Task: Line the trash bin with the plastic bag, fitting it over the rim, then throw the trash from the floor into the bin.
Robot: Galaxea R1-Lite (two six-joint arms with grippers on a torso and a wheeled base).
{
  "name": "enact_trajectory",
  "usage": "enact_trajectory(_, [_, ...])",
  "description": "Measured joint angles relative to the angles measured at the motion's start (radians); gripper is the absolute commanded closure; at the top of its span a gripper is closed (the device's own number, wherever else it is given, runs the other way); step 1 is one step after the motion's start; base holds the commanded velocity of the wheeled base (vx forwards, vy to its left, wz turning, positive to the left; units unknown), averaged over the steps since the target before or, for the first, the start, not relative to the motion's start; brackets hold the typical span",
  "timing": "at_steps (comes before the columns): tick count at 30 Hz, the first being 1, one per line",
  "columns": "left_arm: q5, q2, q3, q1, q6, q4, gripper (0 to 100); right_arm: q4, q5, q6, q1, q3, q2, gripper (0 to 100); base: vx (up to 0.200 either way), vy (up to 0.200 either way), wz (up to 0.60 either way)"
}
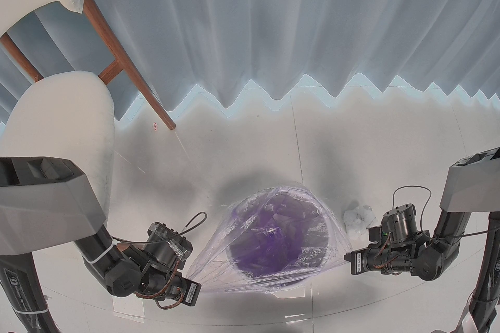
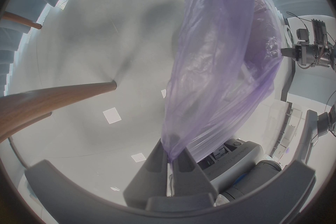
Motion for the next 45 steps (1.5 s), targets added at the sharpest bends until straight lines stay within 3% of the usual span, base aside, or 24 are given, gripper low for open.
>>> enact_trajectory(11, [0.018,0.064,-0.069,0.029,0.004,-0.014,100,0.001,-0.029,0.004,-0.052,-0.104,0.051,100,0.000,0.000,0.00])
enact_trajectory(23, [0.044,0.090,-0.081,0.054,-0.029,-0.211,100,-0.004,-0.083,0.027,-0.071,-0.172,0.041,100,0.000,0.000,0.00])
enact_trajectory(30, [0.059,0.103,-0.026,0.055,-0.041,-0.350,100,-0.085,-0.118,0.030,-0.064,-0.160,0.041,100,0.000,0.000,0.00])
enact_trajectory(31, [0.059,0.103,-0.012,0.053,-0.041,-0.356,0,-0.094,-0.123,0.030,-0.063,-0.158,0.044,100,0.000,0.000,0.00])
enact_trajectory(32, [0.061,0.103,-0.001,0.052,-0.041,-0.359,0,-0.100,-0.126,0.029,-0.062,-0.155,0.045,100,0.000,0.000,0.00])
enact_trajectory(33, [0.063,0.103,0.011,0.052,-0.041,-0.357,0,-0.103,-0.131,0.028,-0.063,-0.151,0.047,0,0.000,0.000,0.00])
enact_trajectory(38, [0.055,0.090,0.057,0.049,-0.045,-0.394,0,-0.128,-0.131,0.031,-0.053,-0.103,0.050,0,0.000,0.000,0.00])
enact_trajectory(45, [0.037,0.024,0.182,0.025,-0.045,-0.582,0,-0.242,-0.112,0.044,-0.033,-0.001,0.016,0,0.000,0.000,0.00])
